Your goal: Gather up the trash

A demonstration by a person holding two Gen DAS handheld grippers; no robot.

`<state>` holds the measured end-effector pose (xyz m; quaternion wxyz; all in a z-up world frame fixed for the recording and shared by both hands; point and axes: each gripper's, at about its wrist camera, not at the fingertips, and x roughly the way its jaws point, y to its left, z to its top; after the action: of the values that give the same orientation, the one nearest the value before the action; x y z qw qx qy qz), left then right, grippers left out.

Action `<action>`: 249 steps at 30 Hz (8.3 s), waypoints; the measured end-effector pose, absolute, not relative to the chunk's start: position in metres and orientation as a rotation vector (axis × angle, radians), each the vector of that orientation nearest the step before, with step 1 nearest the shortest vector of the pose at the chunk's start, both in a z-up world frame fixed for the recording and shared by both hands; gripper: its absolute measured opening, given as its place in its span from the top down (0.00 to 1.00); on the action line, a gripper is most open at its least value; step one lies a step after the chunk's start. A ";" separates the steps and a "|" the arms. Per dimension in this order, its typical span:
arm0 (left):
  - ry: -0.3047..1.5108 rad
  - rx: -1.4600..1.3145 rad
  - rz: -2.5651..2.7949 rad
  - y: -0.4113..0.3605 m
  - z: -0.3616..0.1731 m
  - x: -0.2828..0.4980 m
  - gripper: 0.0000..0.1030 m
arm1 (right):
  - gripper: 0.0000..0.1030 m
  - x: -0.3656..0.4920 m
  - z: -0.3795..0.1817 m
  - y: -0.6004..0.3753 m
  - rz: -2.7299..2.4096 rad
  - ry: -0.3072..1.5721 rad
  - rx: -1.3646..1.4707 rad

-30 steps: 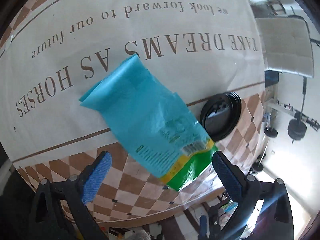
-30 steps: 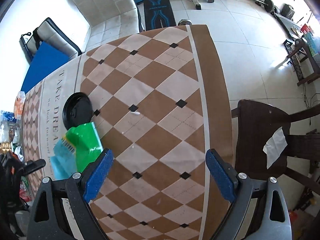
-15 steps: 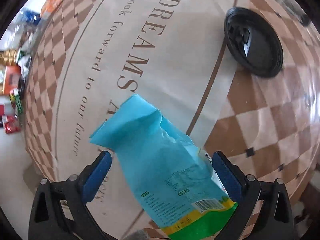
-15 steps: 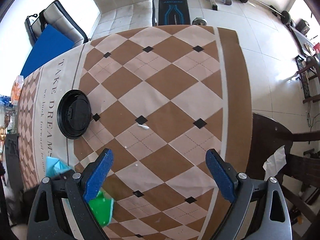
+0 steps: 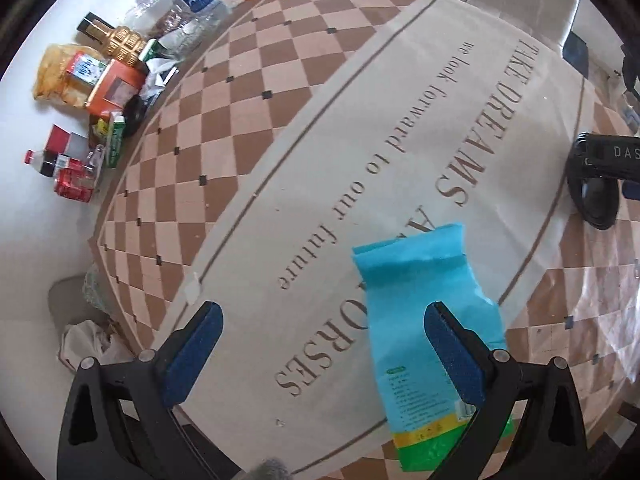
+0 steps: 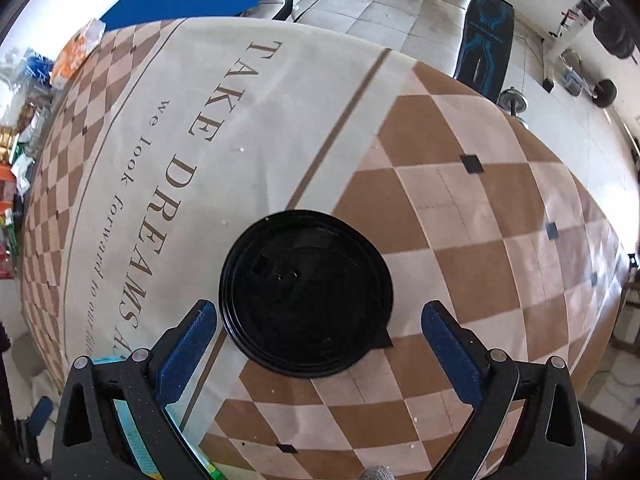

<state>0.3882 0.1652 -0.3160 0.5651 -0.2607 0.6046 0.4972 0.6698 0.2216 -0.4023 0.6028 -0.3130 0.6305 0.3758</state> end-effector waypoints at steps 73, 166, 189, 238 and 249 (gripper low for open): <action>1.178 -0.595 0.824 0.004 -0.228 0.189 0.81 | 0.18 0.398 -0.274 -0.084 0.875 1.322 -0.480; 1.331 -0.759 0.435 -0.109 -0.308 0.009 0.05 | 0.00 0.177 -0.348 -0.267 0.912 1.693 -0.462; 1.190 -0.629 0.095 -0.095 -0.163 -0.025 0.00 | 0.00 0.068 -0.122 -0.312 0.775 1.493 -0.047; 1.170 -0.549 0.117 -0.124 -0.139 -0.036 0.00 | 0.00 0.045 -0.113 -0.346 0.820 1.482 -0.053; 1.177 -0.524 0.125 -0.126 -0.141 -0.047 0.00 | 0.00 0.039 -0.112 -0.351 0.816 1.482 -0.051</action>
<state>-0.0470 -0.1262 -0.1411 0.7977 -0.2442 0.5483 0.0580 0.0393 -0.3508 -0.1123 0.6626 -0.0223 0.6558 0.3611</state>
